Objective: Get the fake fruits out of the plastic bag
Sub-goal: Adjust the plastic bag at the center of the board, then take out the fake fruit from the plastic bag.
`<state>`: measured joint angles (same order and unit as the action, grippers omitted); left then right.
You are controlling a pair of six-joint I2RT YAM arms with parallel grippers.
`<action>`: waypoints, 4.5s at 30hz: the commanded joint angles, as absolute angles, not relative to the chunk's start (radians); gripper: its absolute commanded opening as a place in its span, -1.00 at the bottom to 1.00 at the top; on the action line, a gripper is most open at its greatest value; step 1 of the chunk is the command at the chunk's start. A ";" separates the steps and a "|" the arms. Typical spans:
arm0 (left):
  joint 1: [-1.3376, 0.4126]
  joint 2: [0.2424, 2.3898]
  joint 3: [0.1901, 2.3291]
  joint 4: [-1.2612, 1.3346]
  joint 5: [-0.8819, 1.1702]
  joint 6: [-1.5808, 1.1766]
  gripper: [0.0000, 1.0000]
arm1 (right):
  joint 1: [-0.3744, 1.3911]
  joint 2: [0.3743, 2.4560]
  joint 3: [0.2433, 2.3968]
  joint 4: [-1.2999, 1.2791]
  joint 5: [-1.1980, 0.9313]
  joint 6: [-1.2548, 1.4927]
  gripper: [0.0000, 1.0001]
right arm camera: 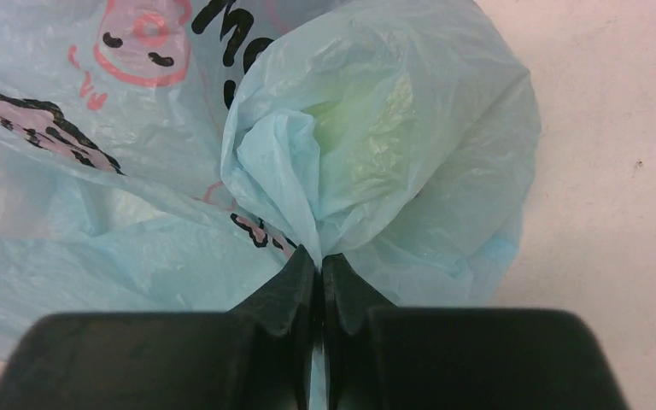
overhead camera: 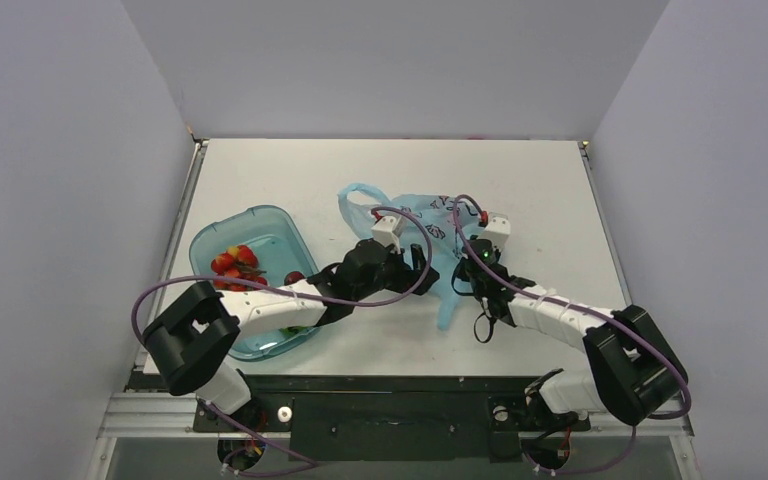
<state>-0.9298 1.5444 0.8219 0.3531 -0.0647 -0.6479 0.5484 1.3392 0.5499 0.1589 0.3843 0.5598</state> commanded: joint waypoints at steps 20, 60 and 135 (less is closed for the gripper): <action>-0.938 1.414 0.775 0.429 -0.124 -0.695 0.50 | 0.532 0.865 0.427 0.176 -0.120 0.759 -1.00; -0.862 1.630 0.897 0.246 -0.176 -0.595 -0.16 | 0.574 1.052 0.298 0.396 -0.127 0.519 -1.00; -0.836 1.603 1.098 0.099 -0.185 -0.470 -0.41 | 0.577 1.069 0.317 0.346 -0.089 0.471 -1.00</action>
